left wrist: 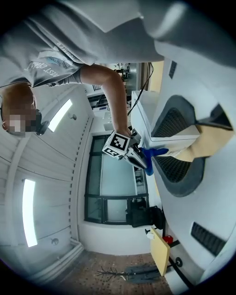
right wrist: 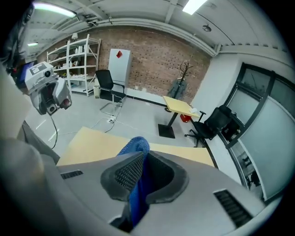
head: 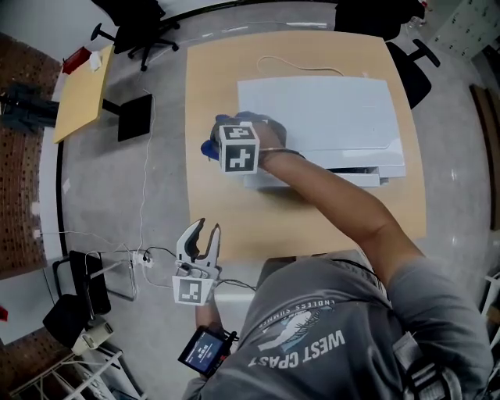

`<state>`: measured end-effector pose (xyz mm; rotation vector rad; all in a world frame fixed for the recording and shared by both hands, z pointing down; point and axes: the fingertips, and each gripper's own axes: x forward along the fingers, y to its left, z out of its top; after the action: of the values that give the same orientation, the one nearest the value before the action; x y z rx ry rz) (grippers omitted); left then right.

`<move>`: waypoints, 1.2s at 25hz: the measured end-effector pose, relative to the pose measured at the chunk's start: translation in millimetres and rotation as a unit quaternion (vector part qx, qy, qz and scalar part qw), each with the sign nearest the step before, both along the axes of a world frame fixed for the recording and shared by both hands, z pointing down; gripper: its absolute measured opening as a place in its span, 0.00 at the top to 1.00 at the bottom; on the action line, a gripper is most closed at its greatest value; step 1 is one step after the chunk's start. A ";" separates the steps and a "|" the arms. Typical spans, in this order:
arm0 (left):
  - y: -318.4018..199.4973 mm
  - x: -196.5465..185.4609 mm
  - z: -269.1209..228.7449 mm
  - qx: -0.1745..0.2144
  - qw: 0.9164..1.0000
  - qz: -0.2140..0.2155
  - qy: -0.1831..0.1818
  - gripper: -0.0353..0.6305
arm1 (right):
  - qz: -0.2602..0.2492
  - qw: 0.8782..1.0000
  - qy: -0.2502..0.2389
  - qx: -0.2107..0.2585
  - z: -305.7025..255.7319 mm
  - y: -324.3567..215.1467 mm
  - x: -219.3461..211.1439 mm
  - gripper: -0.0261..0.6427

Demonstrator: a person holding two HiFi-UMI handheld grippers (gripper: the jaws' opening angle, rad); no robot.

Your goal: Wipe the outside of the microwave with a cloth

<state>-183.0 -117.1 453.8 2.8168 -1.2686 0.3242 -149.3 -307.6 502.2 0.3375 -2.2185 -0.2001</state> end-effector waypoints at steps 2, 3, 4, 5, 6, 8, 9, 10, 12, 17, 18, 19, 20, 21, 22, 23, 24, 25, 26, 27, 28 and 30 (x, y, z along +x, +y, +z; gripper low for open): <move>-5.1 -8.4 0.1 0.000 1.000 0.002 0.000 0.73 | 0.010 1.000 0.000 -0.001 0.9 -5.1 10.5 0.90; -7.3 -10.5 1.2 -0.001 1.000 0.005 0.000 0.73 | 0.018 1.000 -0.002 -0.002 -0.7 -6.7 20.4 0.90; -9.3 -11.2 3.3 -0.004 1.000 0.009 -0.002 0.73 | 0.029 1.000 -0.008 -0.004 -3.5 -7.9 32.7 0.90; -11.4 -10.5 6.1 -0.007 1.000 0.013 -0.005 0.73 | 0.045 0.999 -0.015 -0.007 -7.2 -9.1 47.3 0.90; -14.1 -8.5 8.9 -0.010 1.000 0.019 -0.009 0.73 | 0.067 0.997 -0.021 -0.012 -10.9 -10.8 64.9 0.90; -21.2 -1.2 12.3 -0.010 0.999 0.033 -0.015 0.73 | 0.120 0.992 -0.019 -0.022 -14.9 -13.9 108.6 0.91; -24.5 3.8 13.2 -0.008 0.999 0.043 -0.020 0.73 | 0.147 0.989 -0.017 -0.029 -14.5 -14.1 133.5 0.90; -27.3 9.6 13.9 -0.007 0.998 0.056 -0.026 0.73 | 0.173 0.984 -0.021 -0.036 -14.3 -12.7 158.0 0.90; -31.2 24.0 12.6 -0.006 0.994 0.094 -0.046 0.73 | 0.218 0.971 -0.072 -0.061 -24.3 -5.0 197.0 0.90; -51.1 80.1 -25.6 0.026 0.971 0.223 -0.084 0.73 | 0.246 0.856 -0.419 -0.178 -135.5 19.3 220.5 0.90; -59.0 93.1 -39.3 0.032 0.967 0.238 -0.081 0.73 | 0.235 0.839 -0.455 -0.185 -154.3 23.9 218.9 0.90; -67.7 105.5 -53.9 0.037 0.965 0.247 -0.073 0.73 | 0.223 0.828 -0.478 -0.189 -168.9 28.8 214.7 0.90; -76.5 117.1 -68.9 0.039 0.965 0.253 -0.062 0.69 | 0.209 0.821 -0.494 -0.192 -180.2 34.0 207.8 0.90; -84.9 127.8 -83.4 0.040 0.964 0.257 -0.046 0.60 | 0.195 0.816 -0.506 -0.197 -189.3 39.1 199.2 0.90; -92.4 138.0 -96.5 0.040 0.964 0.263 -0.028 0.53 | 0.183 0.812 -0.516 -0.202 -196.5 43.7 190.1 0.90; -98.9 147.9 -107.0 0.039 0.962 0.271 -0.008 0.48 | 0.171 0.808 -0.524 -0.207 -202.2 47.8 181.6 0.90; -103.9 157.4 -114.2 0.036 0.959 0.279 0.010 0.45 | 0.158 0.804 -0.532 -0.212 -206.7 51.6 174.1 0.90; -107.3 166.2 -117.5 0.032 0.957 0.288 0.025 0.44 | 0.146 0.800 -0.539 -0.219 -210.3 55.4 167.5 0.90; -109.0 173.7 -117.7 0.029 0.954 0.296 0.037 0.43 | 0.135 0.796 -0.546 -0.226 -213.0 58.8 161.7 0.90; -109.3 179.7 -116.0 0.026 0.951 0.305 0.046 0.43 | 0.126 0.792 -0.551 -0.232 -214.7 61.5 156.5 0.90; -108.7 183.9 -113.7 0.024 0.948 0.314 0.053 0.43 | 0.120 0.790 -0.553 -0.236 -215.3 63.1 152.0 0.90; -108.1 188.5 -109.9 0.024 0.942 0.330 0.061 0.43 | 0.116 0.793 -0.549 -0.237 -214.5 63.7 145.3 0.90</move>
<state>5.5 -225.2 343.9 3.1559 -0.2765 0.1254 -4.0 -244.0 287.7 0.5148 -3.1861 0.9143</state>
